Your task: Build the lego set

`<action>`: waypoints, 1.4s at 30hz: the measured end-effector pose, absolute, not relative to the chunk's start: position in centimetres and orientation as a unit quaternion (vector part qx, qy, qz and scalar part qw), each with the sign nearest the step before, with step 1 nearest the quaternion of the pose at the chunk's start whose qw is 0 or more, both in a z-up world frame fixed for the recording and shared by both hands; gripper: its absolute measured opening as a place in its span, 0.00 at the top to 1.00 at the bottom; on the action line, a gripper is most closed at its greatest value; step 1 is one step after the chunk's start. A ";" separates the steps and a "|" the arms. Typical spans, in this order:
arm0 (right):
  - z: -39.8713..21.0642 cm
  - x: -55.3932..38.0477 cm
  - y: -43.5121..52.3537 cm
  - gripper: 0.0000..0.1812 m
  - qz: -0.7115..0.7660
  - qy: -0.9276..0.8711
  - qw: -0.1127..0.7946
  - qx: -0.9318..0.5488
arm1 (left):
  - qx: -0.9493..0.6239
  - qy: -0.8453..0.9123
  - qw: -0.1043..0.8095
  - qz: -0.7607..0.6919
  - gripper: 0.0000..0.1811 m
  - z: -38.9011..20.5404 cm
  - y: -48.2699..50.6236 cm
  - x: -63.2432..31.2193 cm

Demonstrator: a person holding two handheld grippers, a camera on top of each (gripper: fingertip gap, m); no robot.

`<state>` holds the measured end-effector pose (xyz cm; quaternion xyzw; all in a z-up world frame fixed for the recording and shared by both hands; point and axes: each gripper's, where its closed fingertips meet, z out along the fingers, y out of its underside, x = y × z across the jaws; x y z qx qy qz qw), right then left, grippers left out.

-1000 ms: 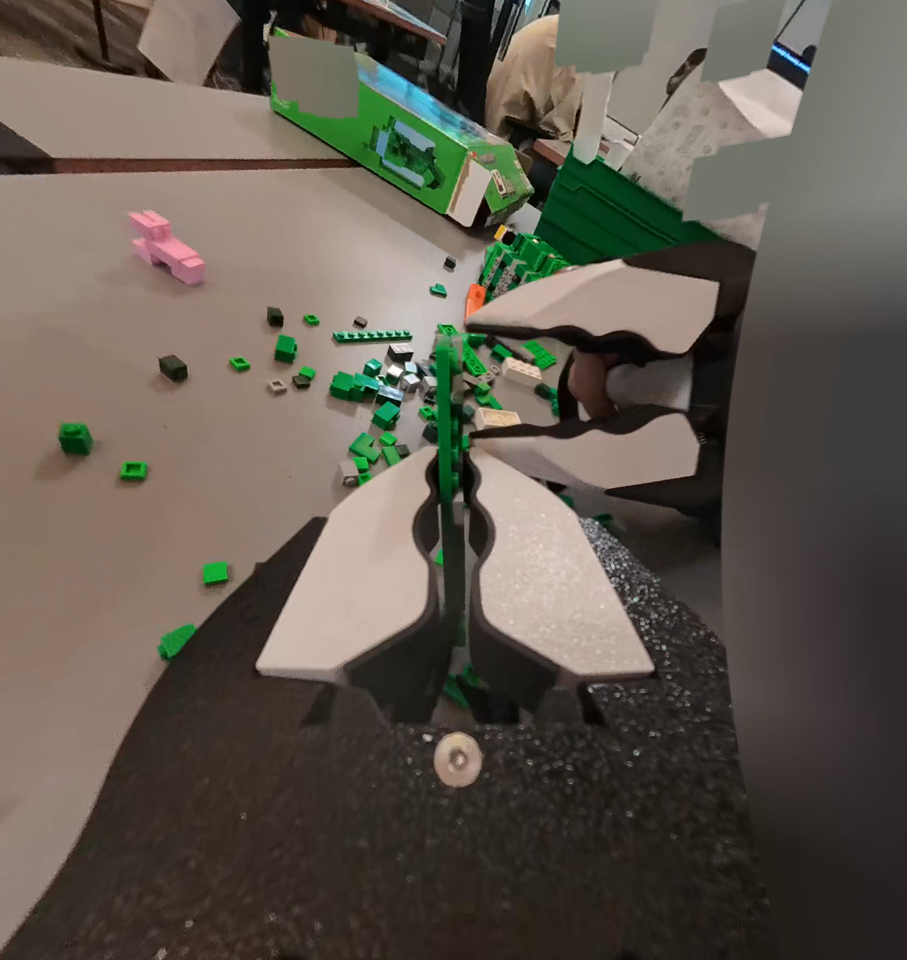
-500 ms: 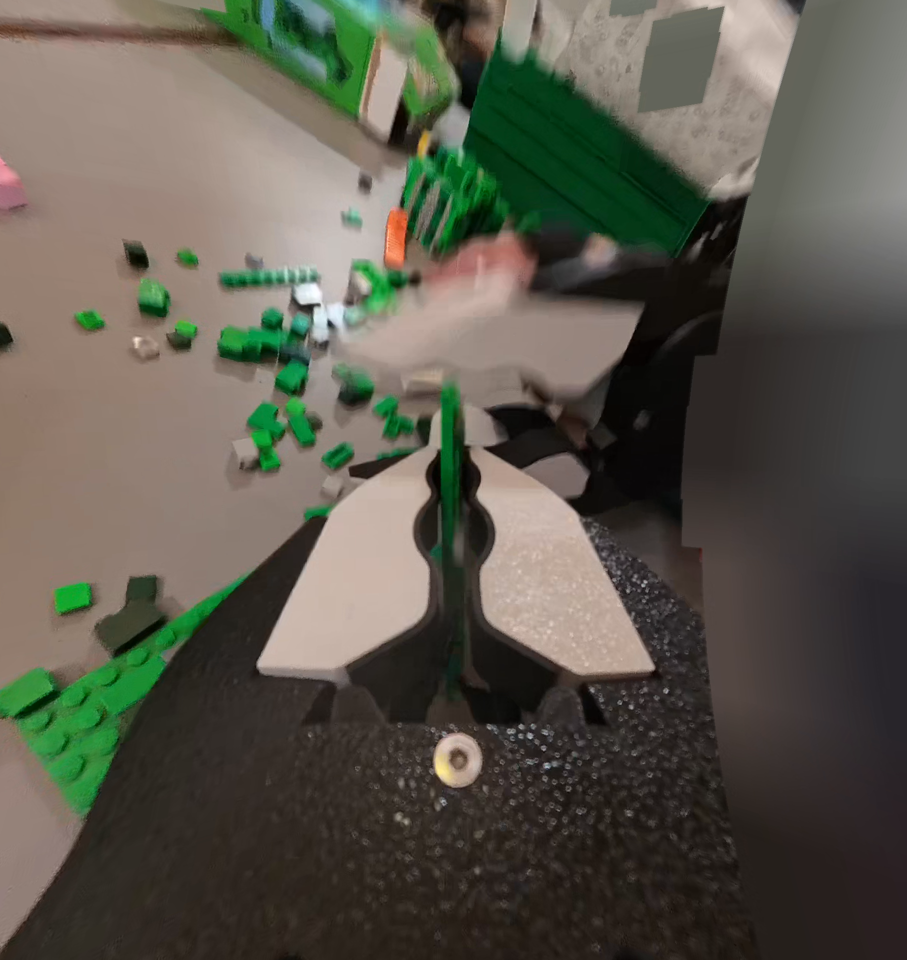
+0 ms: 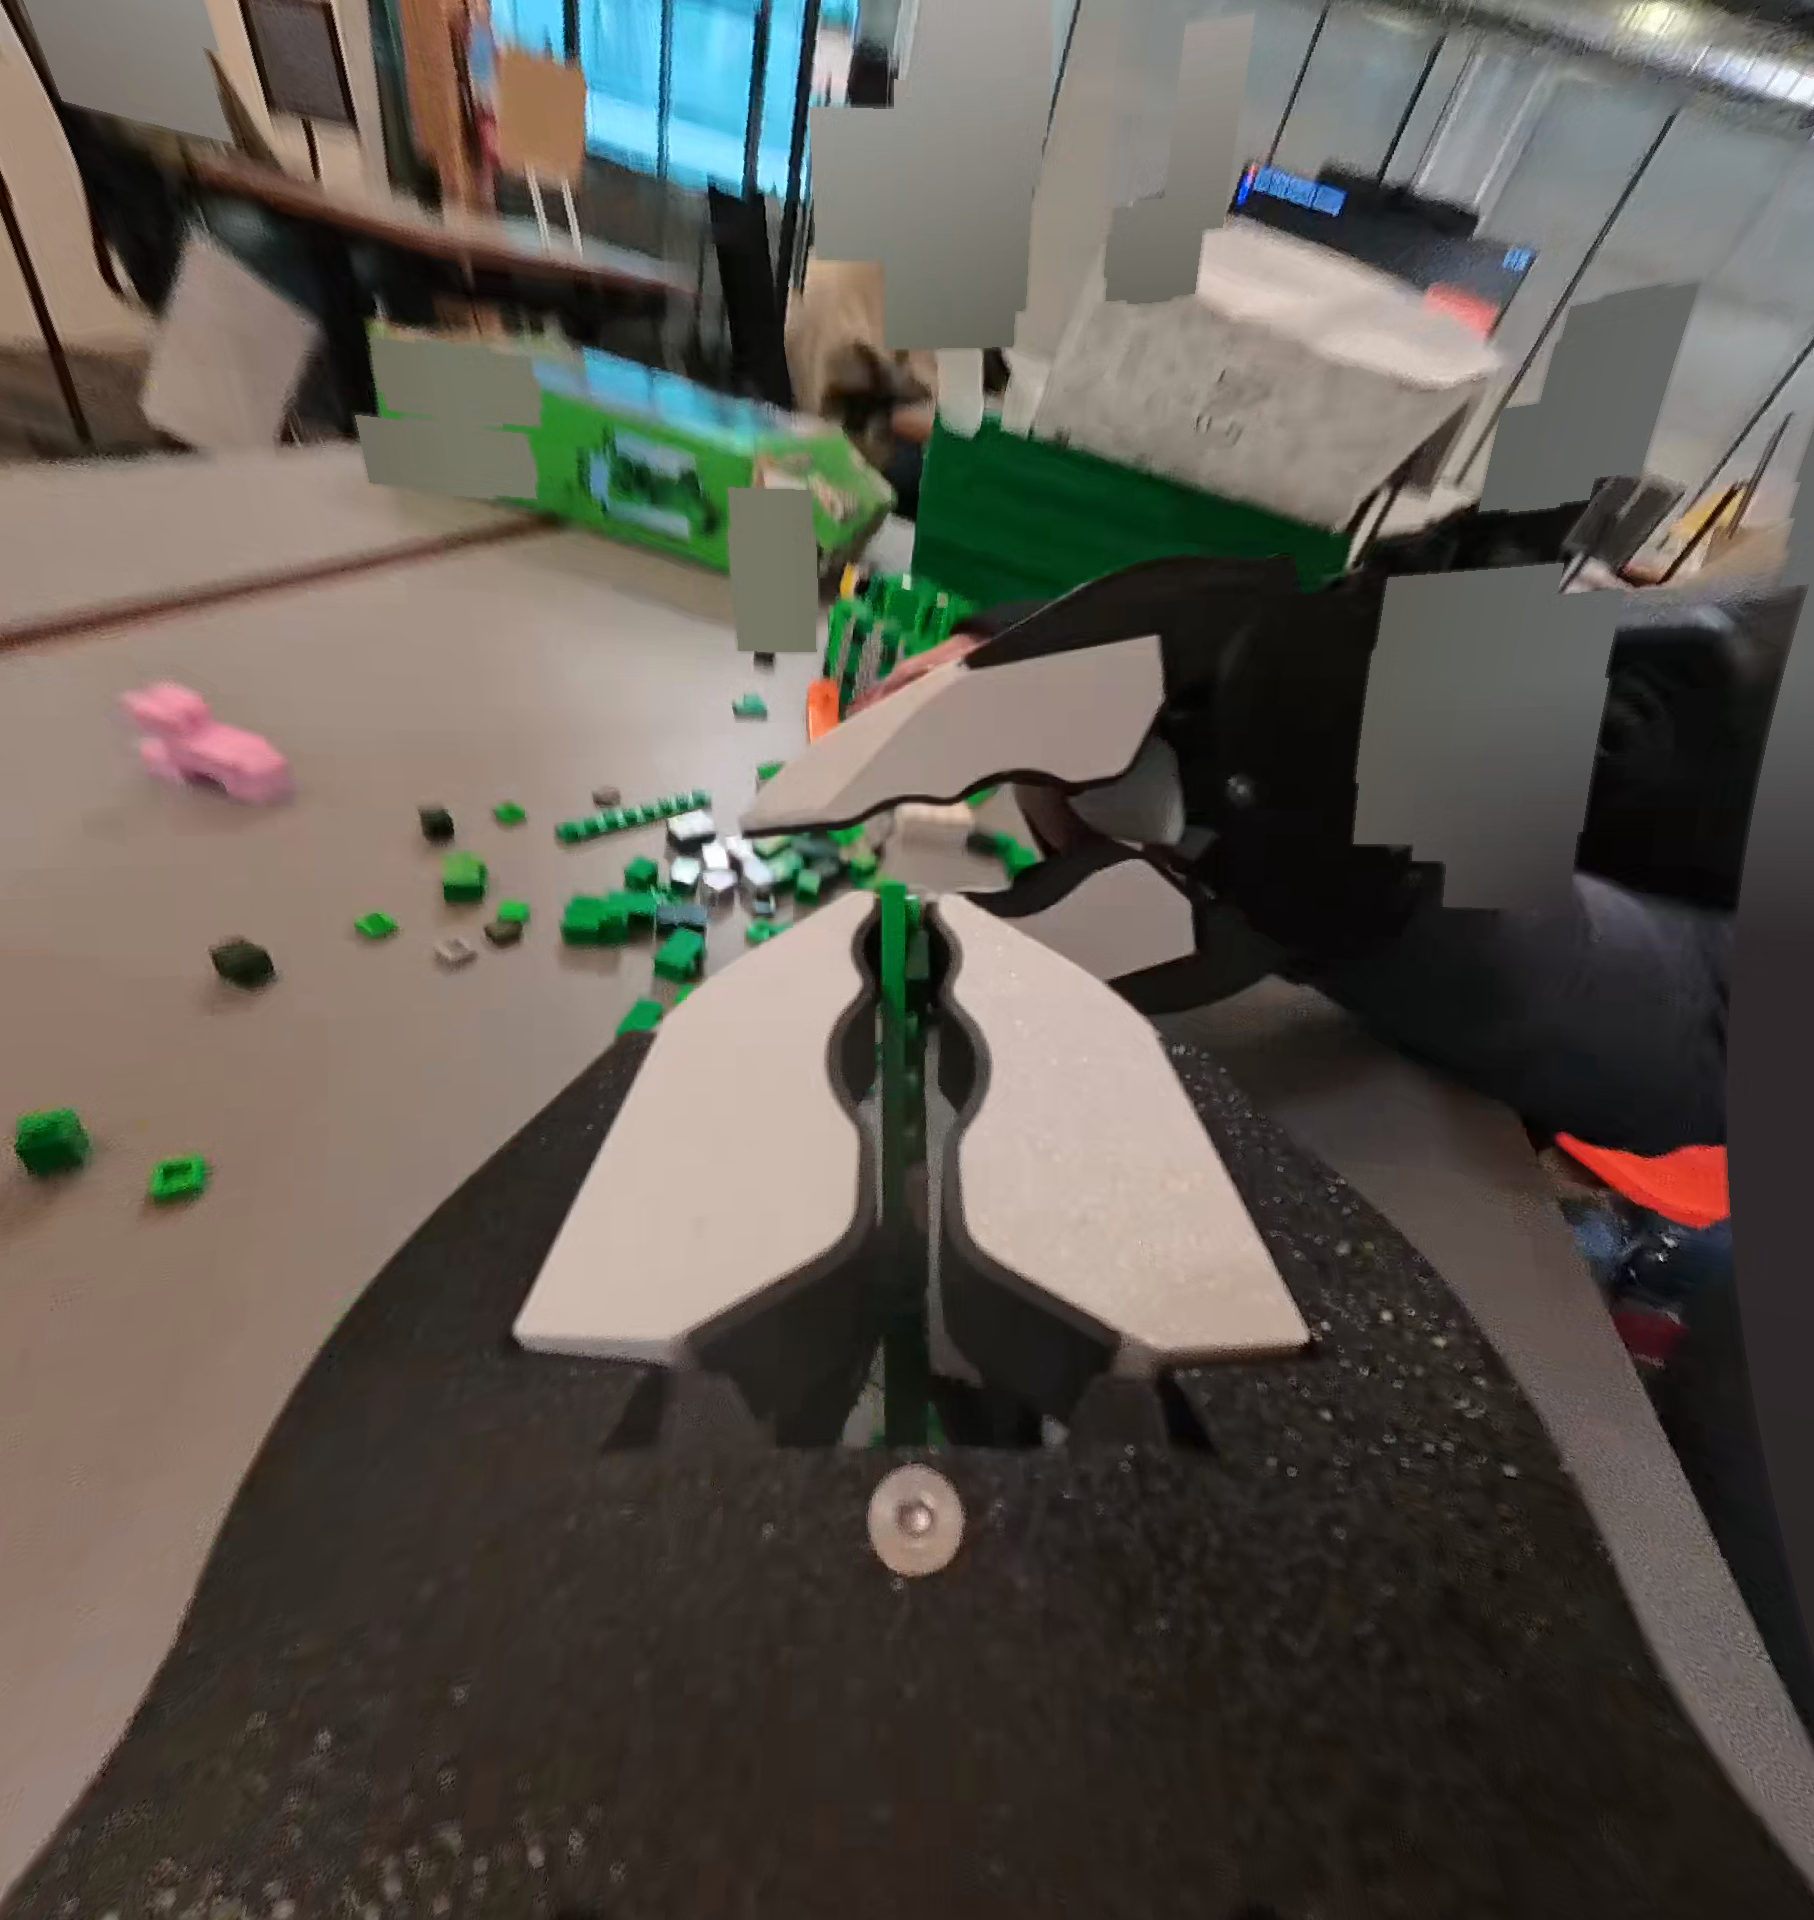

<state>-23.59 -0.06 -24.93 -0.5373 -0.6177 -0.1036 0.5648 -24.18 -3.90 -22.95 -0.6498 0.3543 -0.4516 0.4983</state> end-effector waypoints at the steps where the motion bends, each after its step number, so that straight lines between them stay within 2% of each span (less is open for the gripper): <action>1: -24.6 -23.4 -0.1 0.87 -0.062 -0.603 0.568 -0.557 | -0.632 0.351 0.512 -0.464 0.97 -22.3 -4.0 -24.3; 3: -24.1 -24.2 -1.6 0.87 0.081 -0.583 0.563 -0.579 | -0.600 0.345 0.520 -0.501 0.97 -21.2 -4.5 -24.5; 6: -22.9 -25.8 -5.5 0.82 0.336 -0.557 0.498 -0.573 | -0.555 0.322 0.516 -0.568 0.97 -19.7 -5.2 -24.9; 8: -22.1 -26.6 -6.4 0.77 0.426 -0.520 0.468 -0.573 | -0.539 0.299 0.504 -0.605 0.97 -19.1 -5.2 -25.2; 10: -22.4 -27.5 -6.8 0.79 0.462 -0.503 0.449 -0.576 | -0.535 0.289 0.501 -0.616 0.97 -19.0 -5.1 -25.4; 16: -23.4 -28.9 -6.6 0.94 0.419 -0.515 0.495 -0.560 | -0.532 0.317 0.493 -0.611 0.96 -19.1 -5.9 -24.7; 24: -22.2 -27.6 -5.0 0.97 0.385 -0.493 0.552 -0.551 | -0.557 0.305 0.572 -0.519 0.56 -19.0 -3.9 -26.2; 26: -21.9 -27.3 -4.5 0.97 0.367 -0.483 0.572 -0.551 | -0.558 0.303 0.603 -0.482 0.48 -18.8 -3.4 -27.1; 30: -21.3 -27.3 -4.5 0.97 0.354 -0.475 0.593 -0.545 | -0.563 0.334 0.678 -0.335 0.49 -18.8 -3.0 -28.8; 33: -21.3 -27.6 -4.9 0.97 0.341 -0.487 0.599 -0.536 | -0.563 0.350 0.685 -0.302 0.50 -19.1 -3.1 -28.8; 36: -21.7 -27.9 -5.2 0.97 0.316 -0.512 0.602 -0.525 | -0.584 0.349 0.662 -0.313 0.38 -19.9 -2.8 -28.2; 39: -22.4 -28.0 -5.4 0.97 0.300 -0.541 0.594 -0.514 | -0.623 0.343 0.630 -0.311 0.19 -21.2 -1.9 -27.6; 42: -22.7 -27.8 -5.8 0.97 0.305 -0.561 0.574 -0.513 | -0.622 0.352 0.623 -0.318 0.19 -21.4 -2.1 -27.1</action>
